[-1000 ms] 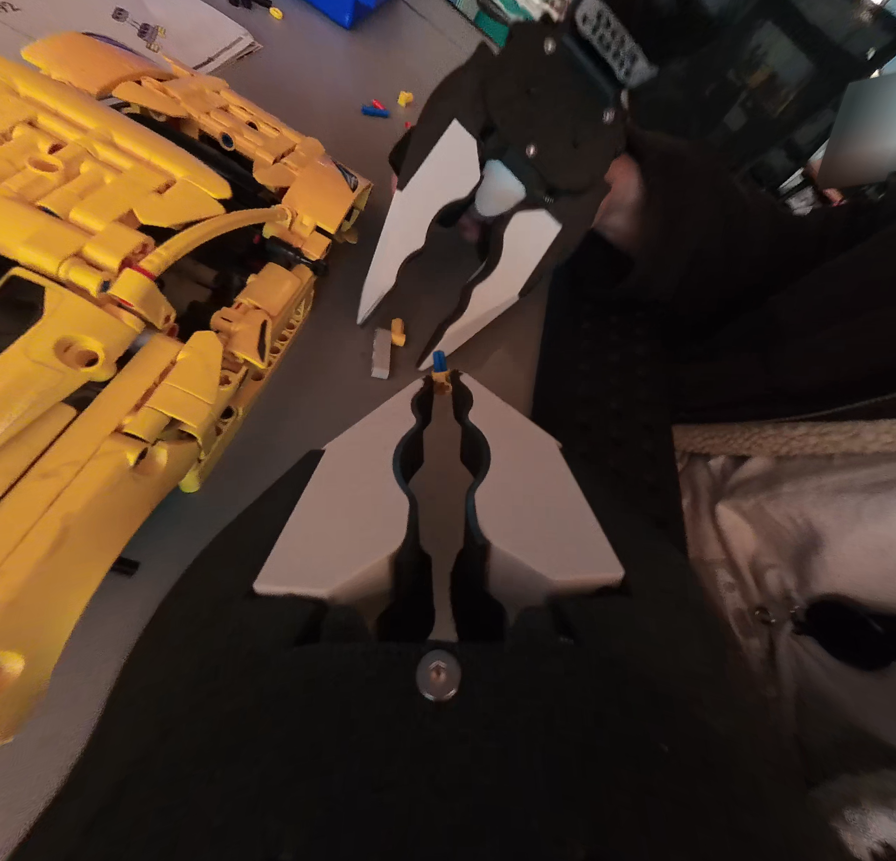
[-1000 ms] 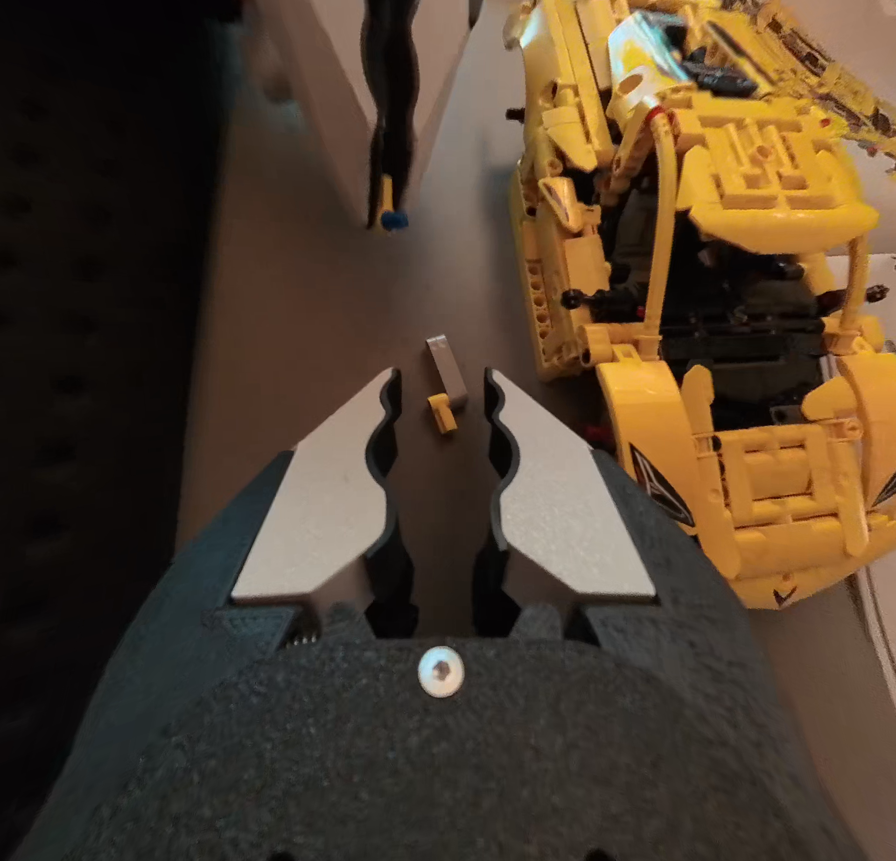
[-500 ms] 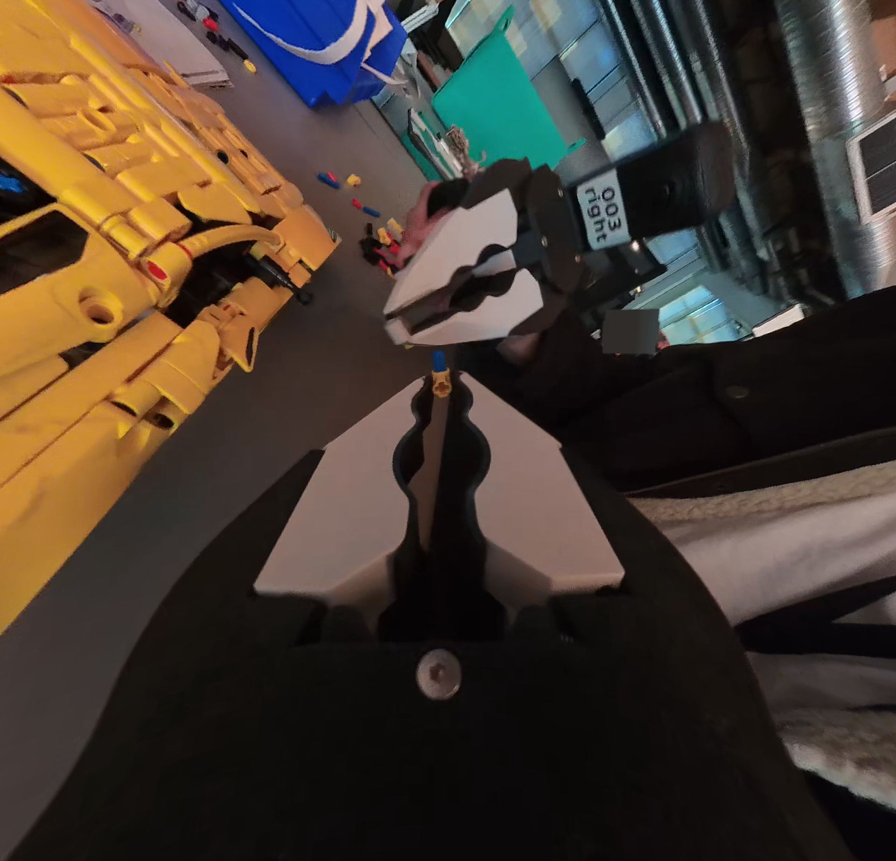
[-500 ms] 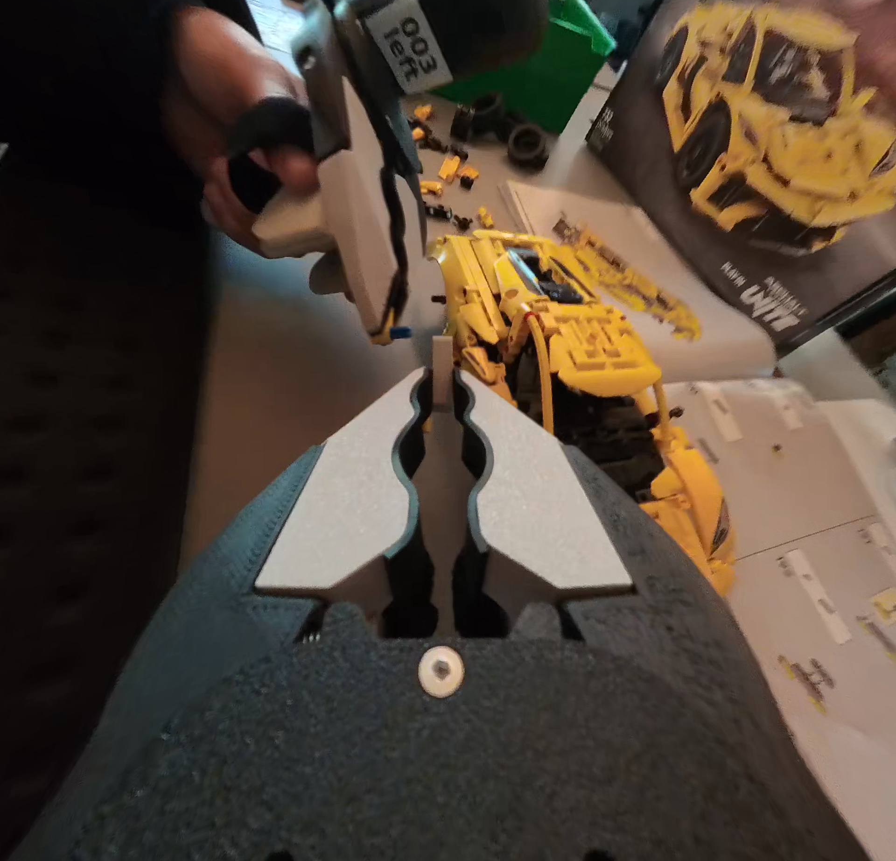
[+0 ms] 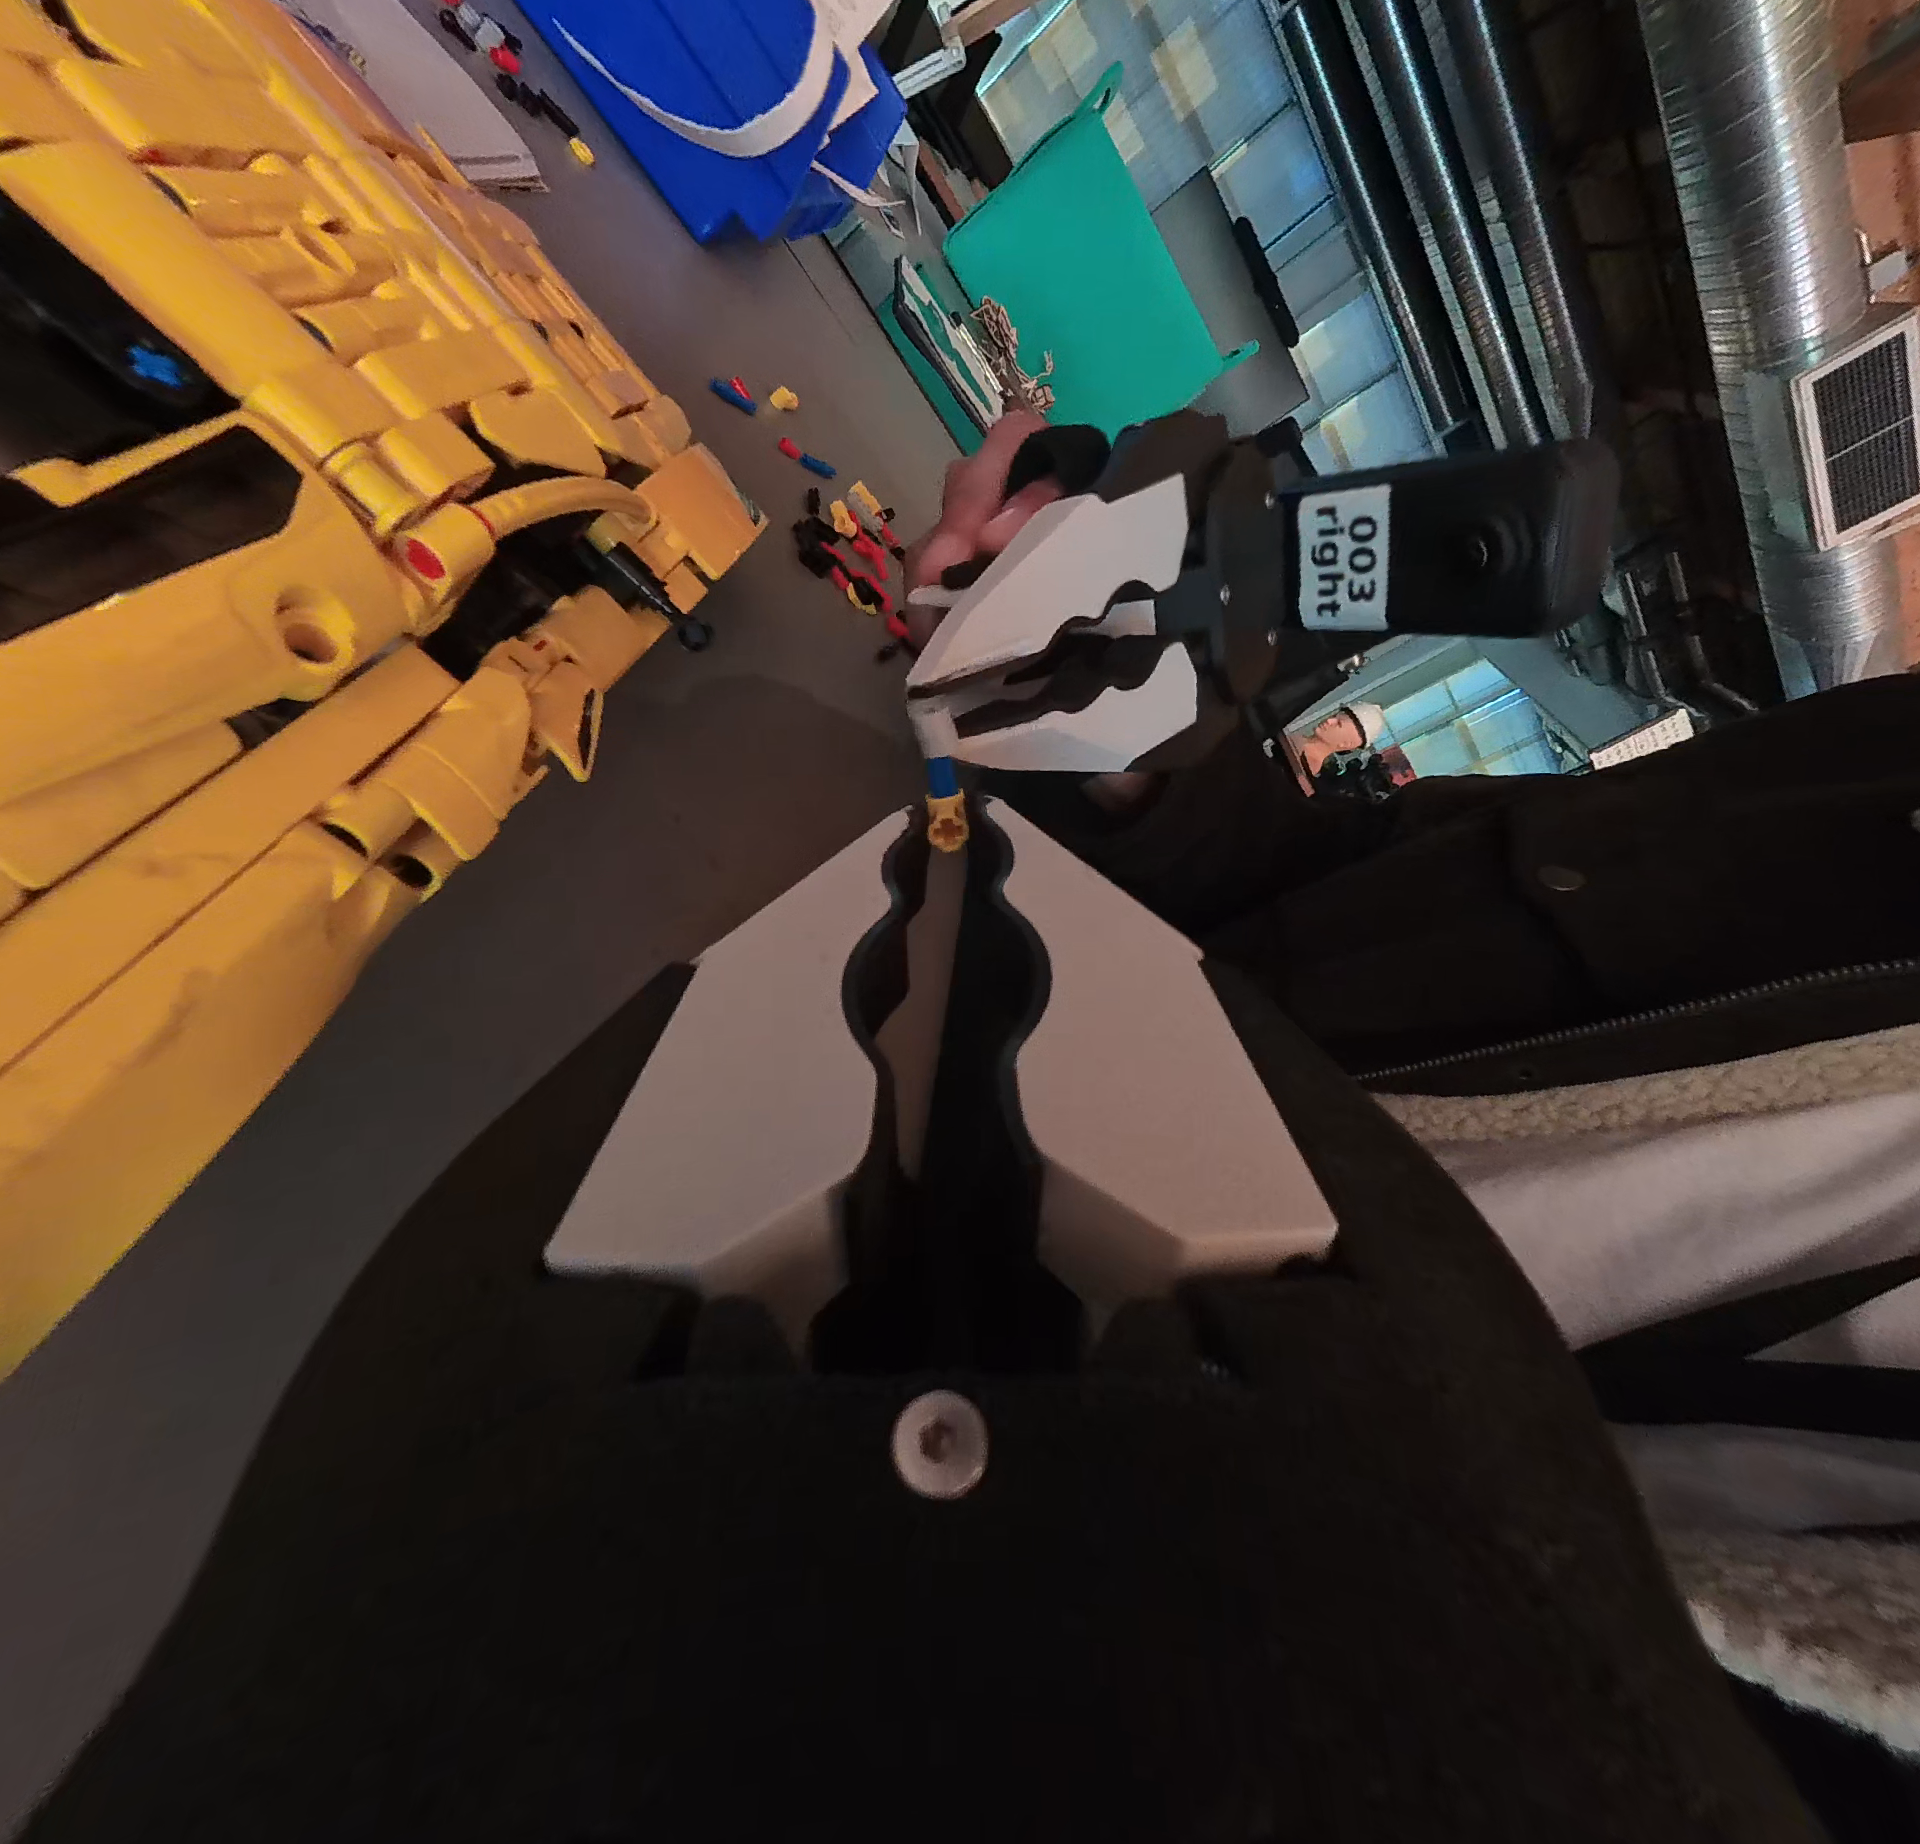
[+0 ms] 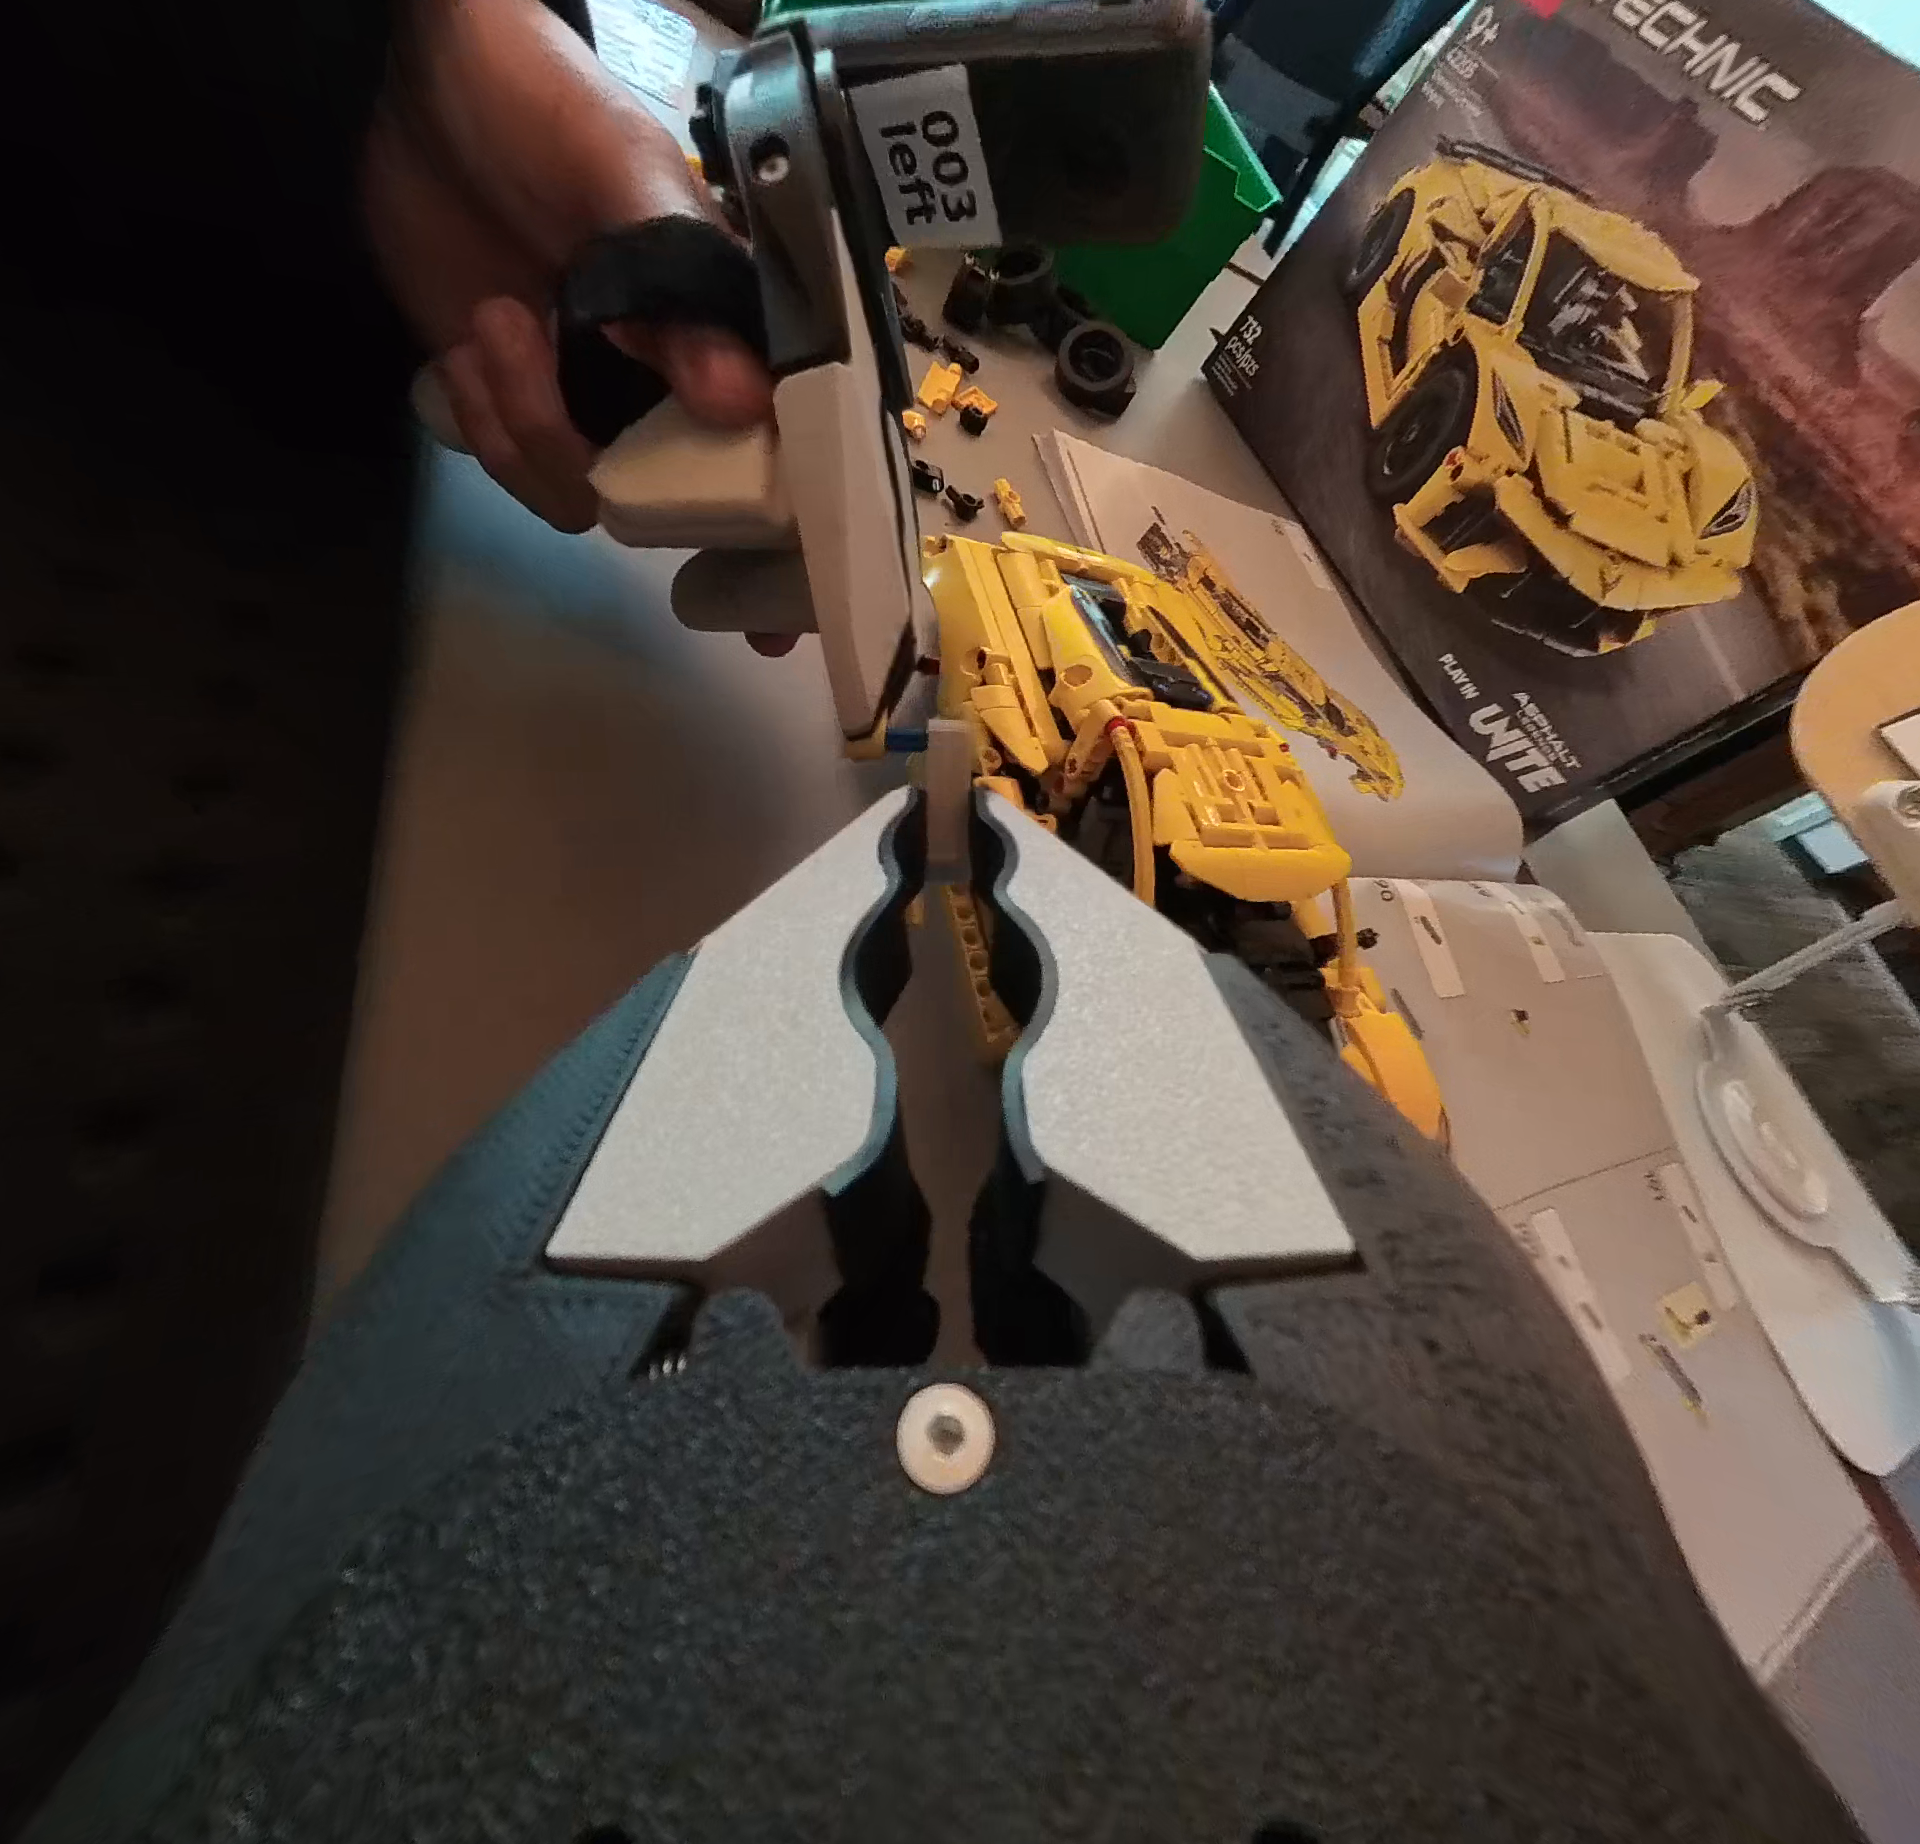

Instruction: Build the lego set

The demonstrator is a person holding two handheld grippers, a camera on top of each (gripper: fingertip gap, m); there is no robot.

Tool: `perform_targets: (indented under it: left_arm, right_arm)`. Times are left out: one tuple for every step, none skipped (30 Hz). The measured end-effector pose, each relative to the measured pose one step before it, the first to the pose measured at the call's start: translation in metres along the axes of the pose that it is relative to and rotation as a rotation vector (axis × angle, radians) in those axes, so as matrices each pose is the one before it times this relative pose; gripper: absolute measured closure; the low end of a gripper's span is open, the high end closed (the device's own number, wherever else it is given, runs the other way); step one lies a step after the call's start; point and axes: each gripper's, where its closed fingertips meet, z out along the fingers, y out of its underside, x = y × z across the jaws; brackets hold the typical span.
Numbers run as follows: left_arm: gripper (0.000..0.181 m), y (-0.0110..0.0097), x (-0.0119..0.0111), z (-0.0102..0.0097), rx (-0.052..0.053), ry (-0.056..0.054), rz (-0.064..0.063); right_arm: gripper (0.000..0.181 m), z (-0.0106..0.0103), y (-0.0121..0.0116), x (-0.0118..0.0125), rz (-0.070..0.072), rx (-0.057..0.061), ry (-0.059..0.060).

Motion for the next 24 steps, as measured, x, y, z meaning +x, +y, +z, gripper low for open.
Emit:
perform_targets:
  left_arm:
    - [0.175, -0.00040, -0.00088, -0.00040, 0.0021, -0.0040, -0.0031]
    - [0.175, -0.00023, -0.00093, -0.00037, 0.0018, -0.0040, -0.0028]
    - [0.175, 0.00014, -0.00041, -0.00012, -0.0009, -0.0008, -0.0029]
    - [0.175, 0.00054, 0.00003, 0.00012, -0.0029, 0.0017, -0.0021]
    - [0.175, 0.00057, 0.00049, 0.00045, -0.0044, 0.0028, -0.0001]
    - [0.175, 0.00103, 0.00001, 0.00058, -0.0066, -0.0009, 0.0015]
    - [0.175, 0.00084, -0.00065, 0.00051, -0.0046, -0.0042, -0.0003]
    - [0.175, -0.00004, -0.00032, -0.00005, 0.0011, -0.0001, -0.0037]
    - [0.175, -0.00053, 0.00060, -0.00025, 0.0038, 0.0065, -0.0057]
    - [0.175, -0.00076, -0.00012, -0.00037, 0.0043, 0.0010, -0.0049]
    - [0.175, -0.00067, -0.00180, -0.00053, 0.0047, -0.0097, -0.0030]
    - [0.175, -0.00047, -0.00091, -0.00056, 0.0034, -0.0048, -0.0020]
    - [0.175, -0.00131, -0.00017, -0.00064, 0.0078, -0.0006, -0.0020]
    - [0.175, -0.00090, -0.00104, -0.00080, 0.0045, -0.0059, -0.0022]
    - [0.175, 0.00062, -0.00116, -0.00024, -0.0034, -0.0055, -0.0019]
    - [0.175, 0.00013, -0.00012, 0.00009, -0.0004, -0.0001, -0.0009]
    - [0.175, -0.00033, 0.00031, -0.00030, 0.0010, 0.0008, 0.0014]
    - [0.175, -0.00018, -0.00023, -0.00004, 0.0009, -0.0025, 0.0027]
    - [0.175, -0.00016, 0.00011, 0.00009, 0.0017, -0.0012, 0.0020]
    - [0.175, -0.00043, 0.00100, -0.00019, 0.0022, 0.0052, 0.0012]
    - [0.175, -0.00009, 0.00099, -0.00027, 0.0005, 0.0060, 0.0005]
    - [0.175, 0.00021, 0.00030, 0.00008, -0.0008, 0.0021, -0.0004]
    - [0.175, 0.00041, 0.00058, 0.00024, -0.0018, 0.0040, -0.0012]
    - [0.175, 0.00040, 0.00082, 0.00036, -0.0026, 0.0054, -0.0010]
  right_arm:
    - [0.175, -0.00054, -0.00090, 0.00056, -0.0147, 0.0018, 0.0091]
    - [0.175, 0.00014, 0.00034, 0.00034, -0.0094, -0.0027, 0.0057]
    - [0.175, 0.00067, 0.00127, -0.00014, -0.0076, -0.0081, 0.0034]
    - [0.175, 0.00037, 0.00036, -0.00035, -0.0146, -0.0046, 0.0032]
    - [0.175, 0.00047, 0.00028, -0.00035, -0.0152, -0.0069, 0.0042]
    - [0.175, 0.00106, 0.00046, -0.00120, -0.0089, -0.0075, 0.0008]
    - [0.175, 0.00087, 0.00044, -0.00081, -0.0049, -0.0044, 0.0015]
    - [0.175, 0.00037, -0.00009, -0.00003, 0.0035, 0.0001, 0.0019]
    - [0.175, -0.00045, -0.00112, 0.00034, 0.0160, 0.0094, -0.0028]
    - [0.175, -0.00052, -0.00068, 0.00027, 0.0230, 0.0065, -0.0106]
    - [0.175, -0.00044, 0.00042, 0.00085, 0.0194, -0.0024, -0.0053]
    - [0.175, -0.00041, -0.00033, 0.00055, 0.0068, 0.0033, -0.0015]
    - [0.175, 0.00001, -0.00146, -0.00152, 0.0068, 0.0117, -0.0115]
    - [0.175, 0.00122, -0.00065, -0.00379, 0.0119, 0.0029, -0.0214]
    - [0.175, 0.00099, 0.00127, -0.00050, -0.0127, -0.0109, 0.0042]
    - [0.175, 0.00051, 0.00041, 0.00030, -0.0201, -0.0067, 0.0090]
    - [0.175, 0.00009, -0.00082, 0.00023, 0.0080, 0.0040, 0.0023]
    - [0.175, 0.00021, 0.00009, -0.00009, 0.0184, 0.0014, -0.0076]
    - [0.175, -0.00010, 0.00042, 0.00070, 0.0006, -0.0030, 0.0012]
    - [0.175, -0.00090, -0.00111, 0.00322, -0.0027, 0.0029, 0.0230]
    - [0.175, -0.00129, -0.00259, 0.00262, 0.0109, 0.0161, 0.0122]
    - [0.175, -0.00007, 0.00030, 0.00164, 0.0249, 0.0022, -0.0031]
    - [0.175, 0.00129, 0.00446, 0.00002, 0.0120, -0.0226, -0.0106]
    - [0.175, 0.00116, 0.00359, -0.00022, -0.0126, -0.0175, 0.0012]
